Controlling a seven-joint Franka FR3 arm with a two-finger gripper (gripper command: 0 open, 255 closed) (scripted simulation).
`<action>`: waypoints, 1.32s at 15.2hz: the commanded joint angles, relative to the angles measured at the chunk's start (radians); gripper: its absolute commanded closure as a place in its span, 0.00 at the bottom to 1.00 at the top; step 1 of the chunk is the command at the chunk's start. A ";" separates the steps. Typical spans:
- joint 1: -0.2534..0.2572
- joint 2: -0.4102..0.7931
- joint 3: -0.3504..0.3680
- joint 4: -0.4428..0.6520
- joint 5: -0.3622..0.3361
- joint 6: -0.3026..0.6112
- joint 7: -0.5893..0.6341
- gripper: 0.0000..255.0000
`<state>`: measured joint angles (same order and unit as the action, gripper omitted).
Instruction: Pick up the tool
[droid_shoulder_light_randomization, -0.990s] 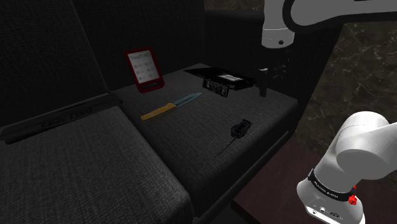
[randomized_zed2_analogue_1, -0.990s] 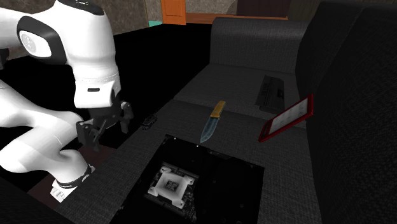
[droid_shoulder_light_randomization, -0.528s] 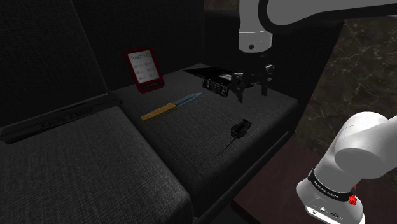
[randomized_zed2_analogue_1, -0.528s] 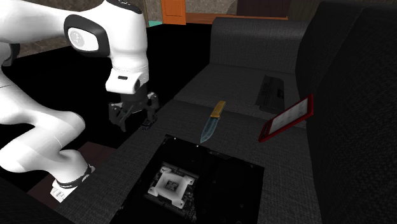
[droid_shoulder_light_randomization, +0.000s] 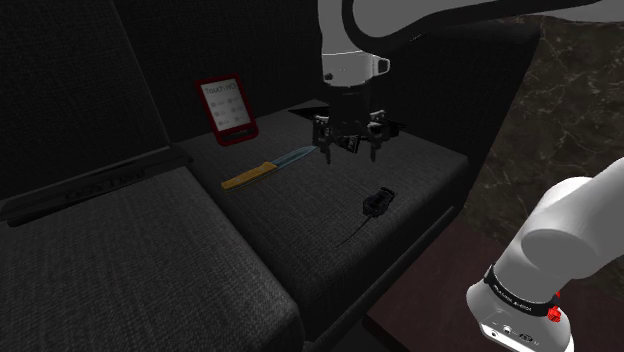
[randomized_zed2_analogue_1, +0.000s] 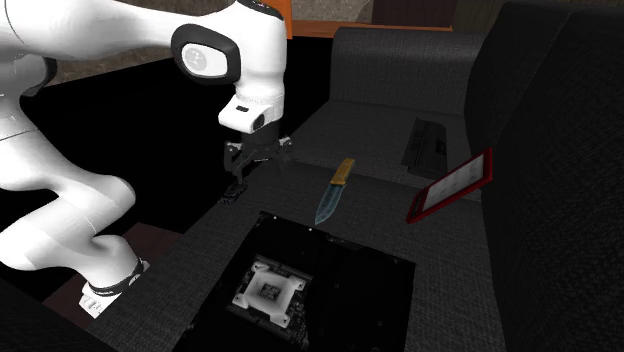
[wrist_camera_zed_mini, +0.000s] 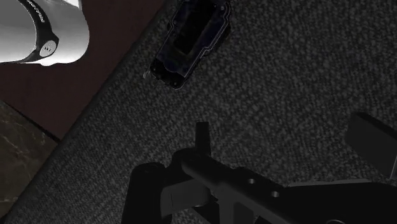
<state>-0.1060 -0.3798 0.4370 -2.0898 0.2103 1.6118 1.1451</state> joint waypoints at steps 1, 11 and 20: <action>-0.020 0.074 0.039 0.066 -0.002 0.014 0.129 0.00; -0.026 0.505 0.142 0.473 -0.153 0.042 0.735 0.00; -0.007 0.588 0.129 0.472 -0.189 0.126 0.831 0.00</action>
<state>-0.1116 0.2093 0.5669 -1.6022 0.0203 1.7228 1.9777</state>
